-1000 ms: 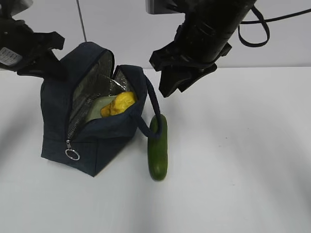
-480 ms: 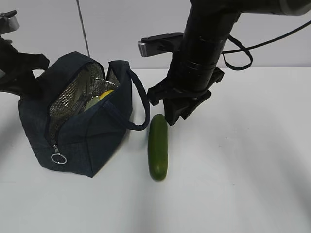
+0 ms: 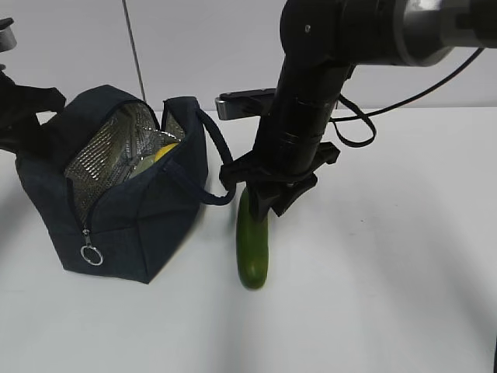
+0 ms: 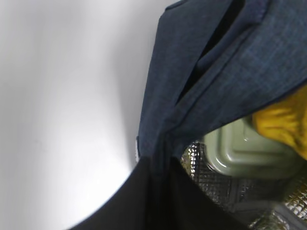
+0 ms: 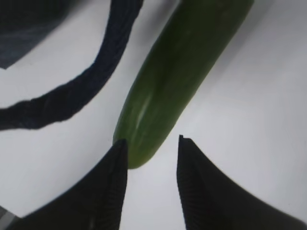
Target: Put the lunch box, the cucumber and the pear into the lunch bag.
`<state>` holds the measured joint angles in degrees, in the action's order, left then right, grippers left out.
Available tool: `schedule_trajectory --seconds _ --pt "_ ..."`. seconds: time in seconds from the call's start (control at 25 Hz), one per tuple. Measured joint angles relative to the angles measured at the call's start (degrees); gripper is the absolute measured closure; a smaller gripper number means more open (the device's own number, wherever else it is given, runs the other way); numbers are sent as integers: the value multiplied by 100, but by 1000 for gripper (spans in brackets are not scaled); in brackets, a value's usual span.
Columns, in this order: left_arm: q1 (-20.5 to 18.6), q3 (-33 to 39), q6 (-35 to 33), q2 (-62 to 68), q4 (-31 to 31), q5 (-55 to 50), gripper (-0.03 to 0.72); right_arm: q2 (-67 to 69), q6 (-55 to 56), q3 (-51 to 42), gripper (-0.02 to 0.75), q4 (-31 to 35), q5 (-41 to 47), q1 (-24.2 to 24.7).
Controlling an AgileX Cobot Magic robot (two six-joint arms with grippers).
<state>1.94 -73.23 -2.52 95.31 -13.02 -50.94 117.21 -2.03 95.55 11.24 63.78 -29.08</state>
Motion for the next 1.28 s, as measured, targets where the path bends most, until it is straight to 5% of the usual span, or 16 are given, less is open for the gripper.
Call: schedule_trajectory --seconds 0.2,0.56,1.28 --pt "-53 0 11 0 6 -34 676 28 240 0 441 0 -645 0" --pt "-59 0 71 0 226 -39 676 269 983 0 269 -129 -1044 0" --pt "-59 0 111 0 239 -39 676 852 1520 12 261 -451 -1513 0"
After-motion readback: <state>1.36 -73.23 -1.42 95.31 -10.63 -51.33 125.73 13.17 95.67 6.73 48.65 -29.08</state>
